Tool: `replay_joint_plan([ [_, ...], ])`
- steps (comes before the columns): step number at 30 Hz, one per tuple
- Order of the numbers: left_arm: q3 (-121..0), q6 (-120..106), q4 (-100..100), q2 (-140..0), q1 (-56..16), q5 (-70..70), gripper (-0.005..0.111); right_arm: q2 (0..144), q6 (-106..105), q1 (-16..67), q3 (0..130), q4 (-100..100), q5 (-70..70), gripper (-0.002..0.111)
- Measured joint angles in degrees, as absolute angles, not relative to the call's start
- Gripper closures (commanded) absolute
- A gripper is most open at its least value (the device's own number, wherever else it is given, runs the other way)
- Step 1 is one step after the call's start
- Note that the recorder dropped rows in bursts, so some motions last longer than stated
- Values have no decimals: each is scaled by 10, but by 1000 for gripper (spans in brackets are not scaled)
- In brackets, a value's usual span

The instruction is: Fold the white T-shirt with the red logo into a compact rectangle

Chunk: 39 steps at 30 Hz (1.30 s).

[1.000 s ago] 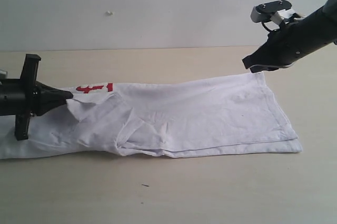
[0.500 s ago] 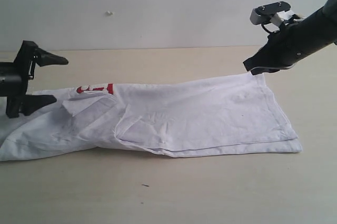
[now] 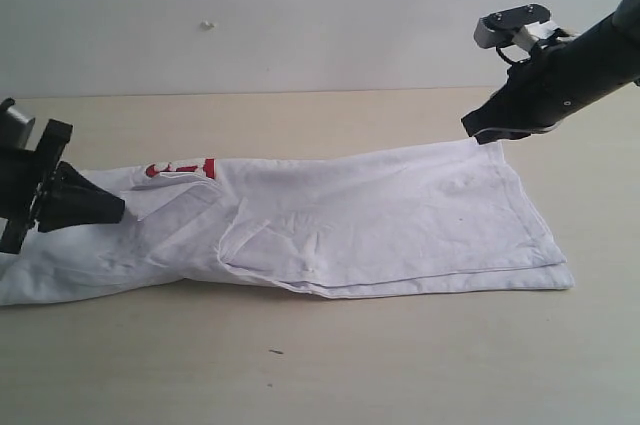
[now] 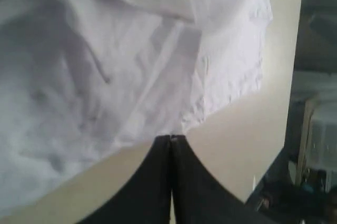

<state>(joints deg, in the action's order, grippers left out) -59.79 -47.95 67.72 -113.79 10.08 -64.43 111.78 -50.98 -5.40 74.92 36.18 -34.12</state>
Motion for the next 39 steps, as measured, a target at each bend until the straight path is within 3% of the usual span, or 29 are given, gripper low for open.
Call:
replay_joint_plan([
  [3, -598, -466, 627, -1138, 90, -657, 107, 1118, -510, -54, 749, 362, -340, 108],
  [14, -609, -430, 620, -1140, 47, -464, 107, 1105, -510, -54, 749, 362, -343, 108],
  [23, -666, -436, 717, -1215, 5, -447, 107, 1087, -510, -54, 749, 360, -344, 108],
  [30, -700, -493, 828, -1217, 25, -467, 106, 1087, -510, -54, 749, 342, -358, 108],
  [33, -708, -509, 816, -1204, 52, -469, 94, 1087, -510, -54, 749, 340, -364, 108],
  [39, -710, -516, 682, -1173, 130, -483, 40, 1087, -510, -54, 749, 328, -375, 108],
])
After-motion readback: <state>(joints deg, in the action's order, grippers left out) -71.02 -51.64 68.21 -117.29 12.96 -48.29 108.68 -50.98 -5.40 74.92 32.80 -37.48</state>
